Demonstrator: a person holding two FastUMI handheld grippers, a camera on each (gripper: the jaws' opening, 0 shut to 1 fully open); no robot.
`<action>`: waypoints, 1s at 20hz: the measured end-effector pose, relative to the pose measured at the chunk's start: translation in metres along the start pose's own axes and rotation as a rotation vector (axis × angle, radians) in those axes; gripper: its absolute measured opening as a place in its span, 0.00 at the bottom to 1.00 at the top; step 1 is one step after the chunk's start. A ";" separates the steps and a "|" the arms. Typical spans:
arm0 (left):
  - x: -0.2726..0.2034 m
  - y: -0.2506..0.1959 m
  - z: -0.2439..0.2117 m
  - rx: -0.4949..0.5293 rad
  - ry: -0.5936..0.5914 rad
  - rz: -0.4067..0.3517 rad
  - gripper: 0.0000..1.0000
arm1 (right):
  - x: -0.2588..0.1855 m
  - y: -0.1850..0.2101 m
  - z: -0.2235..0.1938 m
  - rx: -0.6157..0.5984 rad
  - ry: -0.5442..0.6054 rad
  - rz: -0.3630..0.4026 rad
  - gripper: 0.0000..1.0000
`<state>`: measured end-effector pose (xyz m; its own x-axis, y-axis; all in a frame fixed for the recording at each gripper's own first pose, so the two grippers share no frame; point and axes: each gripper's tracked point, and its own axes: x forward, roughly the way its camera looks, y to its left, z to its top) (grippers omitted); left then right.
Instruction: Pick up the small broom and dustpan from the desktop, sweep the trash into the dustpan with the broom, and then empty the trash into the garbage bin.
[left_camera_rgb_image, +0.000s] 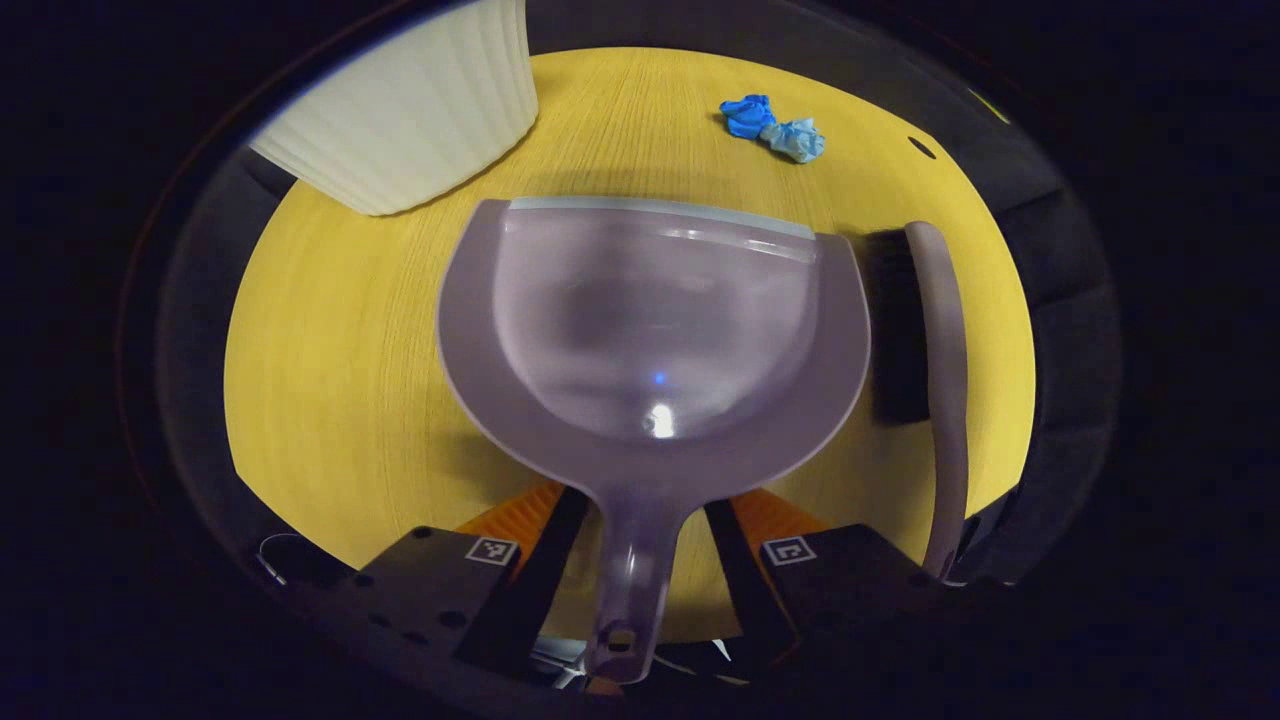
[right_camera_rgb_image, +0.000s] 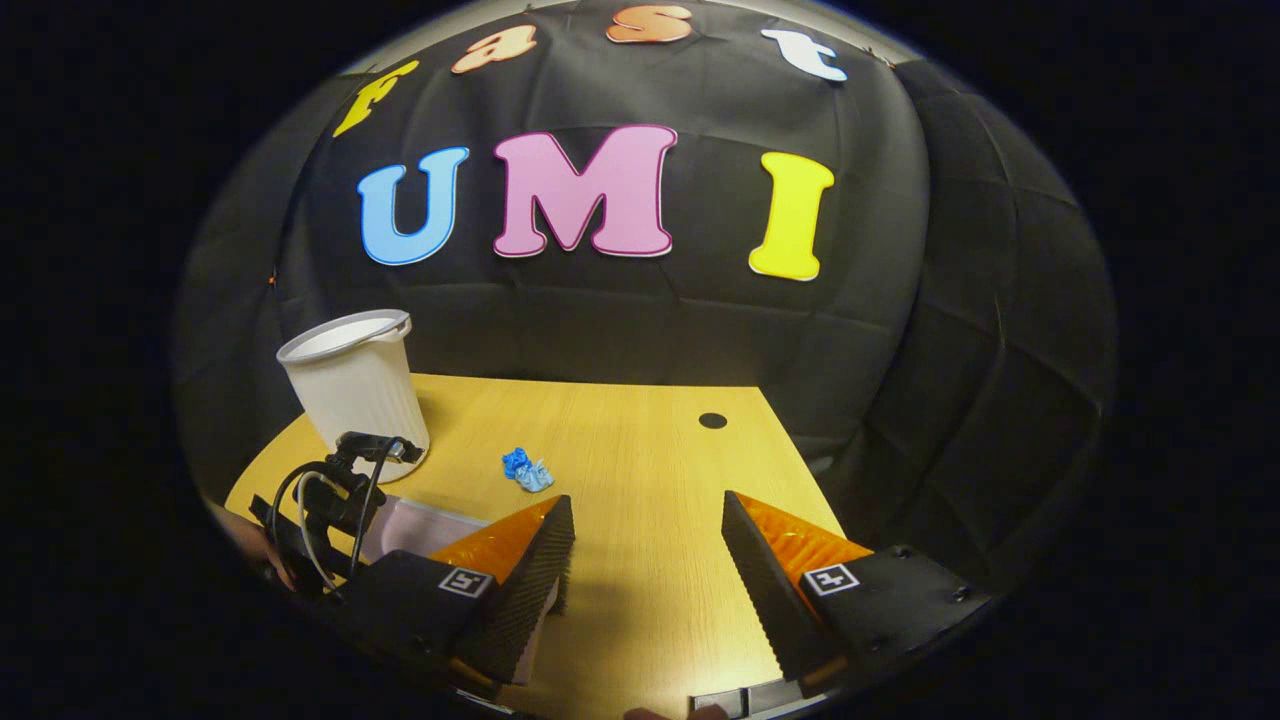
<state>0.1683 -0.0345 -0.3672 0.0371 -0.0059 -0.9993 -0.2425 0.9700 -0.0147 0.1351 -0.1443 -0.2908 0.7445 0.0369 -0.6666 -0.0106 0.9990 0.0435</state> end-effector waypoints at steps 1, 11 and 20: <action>0.002 0.001 0.001 -0.011 0.016 0.016 0.63 | 0.005 -0.003 -0.003 0.017 0.016 0.007 0.96; 0.003 -0.002 0.010 0.064 0.053 -0.063 0.29 | 0.005 0.072 -0.090 0.131 0.427 0.272 0.96; 0.002 0.006 0.007 0.111 -0.035 -0.195 0.29 | 0.044 0.109 -0.191 0.002 0.796 0.146 0.97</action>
<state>0.1734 -0.0266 -0.3690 0.1070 -0.1890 -0.9761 -0.1197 0.9722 -0.2014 0.0396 -0.0287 -0.4577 0.0366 0.1750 -0.9839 -0.0696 0.9826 0.1722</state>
